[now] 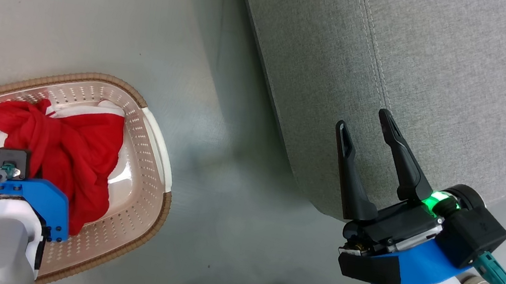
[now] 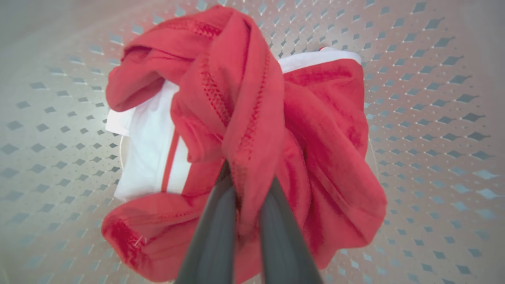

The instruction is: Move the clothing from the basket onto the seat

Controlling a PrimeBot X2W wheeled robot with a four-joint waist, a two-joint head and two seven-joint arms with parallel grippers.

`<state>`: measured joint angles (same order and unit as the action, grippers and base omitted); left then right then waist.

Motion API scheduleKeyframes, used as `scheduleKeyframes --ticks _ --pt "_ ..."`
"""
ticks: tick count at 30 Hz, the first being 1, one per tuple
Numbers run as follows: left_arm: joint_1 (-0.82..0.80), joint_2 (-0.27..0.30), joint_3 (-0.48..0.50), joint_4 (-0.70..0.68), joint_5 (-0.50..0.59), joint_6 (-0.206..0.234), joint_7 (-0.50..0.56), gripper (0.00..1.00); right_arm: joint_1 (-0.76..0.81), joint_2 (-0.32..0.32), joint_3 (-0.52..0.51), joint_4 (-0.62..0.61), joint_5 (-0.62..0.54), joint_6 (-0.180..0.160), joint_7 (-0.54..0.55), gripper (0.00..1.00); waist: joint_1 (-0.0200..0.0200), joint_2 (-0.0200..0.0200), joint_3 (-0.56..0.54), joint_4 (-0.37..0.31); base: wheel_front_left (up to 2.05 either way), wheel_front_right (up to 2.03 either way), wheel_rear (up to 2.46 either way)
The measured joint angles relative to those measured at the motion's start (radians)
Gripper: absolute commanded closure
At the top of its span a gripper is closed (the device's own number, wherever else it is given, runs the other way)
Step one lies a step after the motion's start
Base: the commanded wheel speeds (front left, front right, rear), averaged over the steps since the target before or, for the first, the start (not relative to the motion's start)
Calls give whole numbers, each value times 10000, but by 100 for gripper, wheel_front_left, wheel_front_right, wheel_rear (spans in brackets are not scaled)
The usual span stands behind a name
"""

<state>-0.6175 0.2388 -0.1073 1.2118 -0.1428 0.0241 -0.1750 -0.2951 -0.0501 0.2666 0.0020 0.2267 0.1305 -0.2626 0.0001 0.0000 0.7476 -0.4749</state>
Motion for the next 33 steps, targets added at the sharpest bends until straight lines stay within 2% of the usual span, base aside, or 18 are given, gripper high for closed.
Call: scheduleKeyframes --ticks 9,14,24,33 --pt "-7 -25 -50 161 -215 -92 -217 100 -102 0 171 150 48 0 0 0 0 0 -289 -59 0 0 0" --pt "-10 -320 -176 153 -251 -253 -393 100 -120 0 107 297 -65 0 0 0 0 0 -672 169 0 0 0" --pt "10 -1078 -489 161 -397 -746 -650 100 -77 12 65 851 -696 0 0 0 -1 0 -1994 997 0 0 0" --pt "262 -1741 -1162 4 -420 -1296 -750 100 570 19 -309 1561 -1306 0 -2 0 -3 0 -3662 2083 0 0 0"
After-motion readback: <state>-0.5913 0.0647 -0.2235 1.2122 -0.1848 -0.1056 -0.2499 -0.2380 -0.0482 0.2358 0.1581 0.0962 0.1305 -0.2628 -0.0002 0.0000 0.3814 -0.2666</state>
